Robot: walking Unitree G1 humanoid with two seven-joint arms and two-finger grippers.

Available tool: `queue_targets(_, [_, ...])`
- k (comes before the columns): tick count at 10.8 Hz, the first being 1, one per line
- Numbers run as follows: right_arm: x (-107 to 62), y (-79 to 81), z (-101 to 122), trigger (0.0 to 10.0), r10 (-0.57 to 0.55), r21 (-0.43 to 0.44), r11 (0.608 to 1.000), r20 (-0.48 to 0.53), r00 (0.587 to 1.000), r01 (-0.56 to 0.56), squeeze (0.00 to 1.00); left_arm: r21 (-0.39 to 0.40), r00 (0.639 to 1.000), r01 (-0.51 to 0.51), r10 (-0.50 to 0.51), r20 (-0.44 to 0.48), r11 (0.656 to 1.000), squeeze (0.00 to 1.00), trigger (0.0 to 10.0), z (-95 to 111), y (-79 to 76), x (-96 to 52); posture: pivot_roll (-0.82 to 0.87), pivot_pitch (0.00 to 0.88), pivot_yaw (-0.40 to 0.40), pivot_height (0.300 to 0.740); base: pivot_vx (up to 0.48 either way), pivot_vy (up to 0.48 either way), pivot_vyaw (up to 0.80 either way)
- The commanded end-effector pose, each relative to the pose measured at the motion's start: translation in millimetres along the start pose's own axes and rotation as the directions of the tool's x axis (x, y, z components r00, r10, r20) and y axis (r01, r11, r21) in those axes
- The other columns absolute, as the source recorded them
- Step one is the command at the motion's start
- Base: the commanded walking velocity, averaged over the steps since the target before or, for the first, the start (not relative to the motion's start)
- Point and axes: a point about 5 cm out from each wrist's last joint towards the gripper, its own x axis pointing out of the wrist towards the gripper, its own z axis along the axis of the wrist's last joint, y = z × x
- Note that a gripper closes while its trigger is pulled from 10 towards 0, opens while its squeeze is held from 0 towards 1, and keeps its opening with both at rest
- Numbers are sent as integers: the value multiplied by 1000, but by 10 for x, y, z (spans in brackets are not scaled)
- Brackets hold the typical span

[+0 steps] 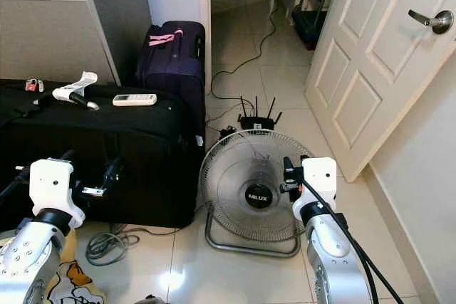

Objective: Clean up the room

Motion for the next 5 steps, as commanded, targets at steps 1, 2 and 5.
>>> queue_targets(1, [-371,-231,-336,10000,-112,47,992,-106,988,118,0,-109,985,-29,10,-174,994,0,10000,-260,-299,-32,5,0,-1,740,0,0,0])
queue_targets(2, [-332,-216,-302,10000,-94,32,995,-97,991,98,0,-112,985,-28,8,-170,993,0,10000,-248,-293,-18,7,0,0,740,0,0,0])
queue_targets(5, [-243,-142,-339,10000,-35,-10,999,-118,992,34,0,-87,980,-66,48,-192,994,0,10000,-355,-239,-86,26,0,-18,740,0,0,0])
